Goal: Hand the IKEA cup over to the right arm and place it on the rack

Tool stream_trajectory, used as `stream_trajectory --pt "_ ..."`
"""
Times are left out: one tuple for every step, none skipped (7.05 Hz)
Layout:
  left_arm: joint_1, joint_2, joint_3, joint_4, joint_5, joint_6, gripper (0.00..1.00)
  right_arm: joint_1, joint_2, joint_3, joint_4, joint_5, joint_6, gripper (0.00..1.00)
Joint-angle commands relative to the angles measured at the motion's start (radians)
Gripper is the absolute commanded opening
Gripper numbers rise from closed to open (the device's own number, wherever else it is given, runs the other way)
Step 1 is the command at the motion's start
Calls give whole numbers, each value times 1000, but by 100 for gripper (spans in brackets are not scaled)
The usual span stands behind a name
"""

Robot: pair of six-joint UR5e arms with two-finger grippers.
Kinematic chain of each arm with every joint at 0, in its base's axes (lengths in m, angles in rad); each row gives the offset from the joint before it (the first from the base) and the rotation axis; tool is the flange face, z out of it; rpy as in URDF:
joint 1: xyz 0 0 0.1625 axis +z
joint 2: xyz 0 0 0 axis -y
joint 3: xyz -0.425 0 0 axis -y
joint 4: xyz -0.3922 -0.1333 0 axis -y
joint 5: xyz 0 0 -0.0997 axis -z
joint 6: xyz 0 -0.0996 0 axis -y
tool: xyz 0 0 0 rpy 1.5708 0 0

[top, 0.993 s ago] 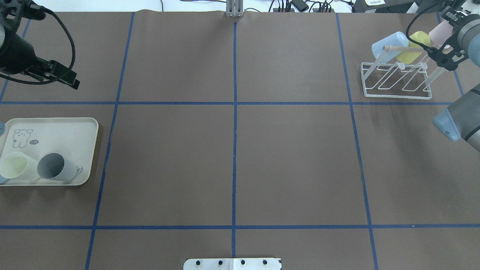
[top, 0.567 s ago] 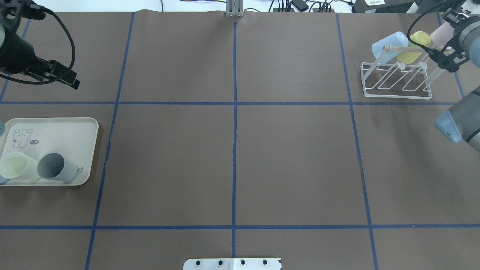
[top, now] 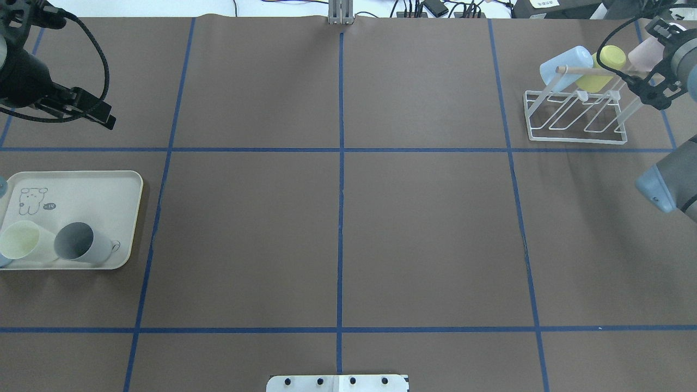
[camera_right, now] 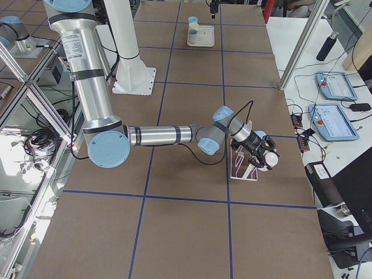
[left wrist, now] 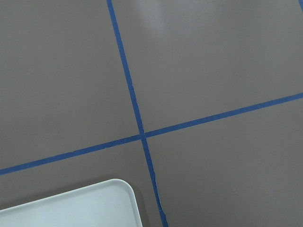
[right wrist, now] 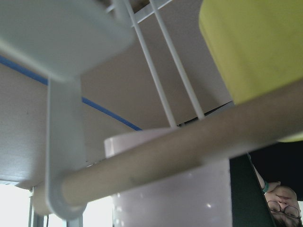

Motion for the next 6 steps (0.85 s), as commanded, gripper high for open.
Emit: stream_trajectory --pt "0 0 0 0 0 0 100 -4 -1 0 5 -3 0 12" --pt "2 0 0 0 0 0 100 -4 1 -1 5 -3 1 44" --pt "0 0 0 0 0 0 100 -4 2 0 5 -3 1 63" --pt "2 0 2 0 0 0 100 -4 1 0 5 -3 1 70" --pt "0 0 0 0 0 0 100 -4 1 0 5 -3 1 73" --pt "2 0 2 0 0 0 100 -4 1 0 5 -3 1 73"
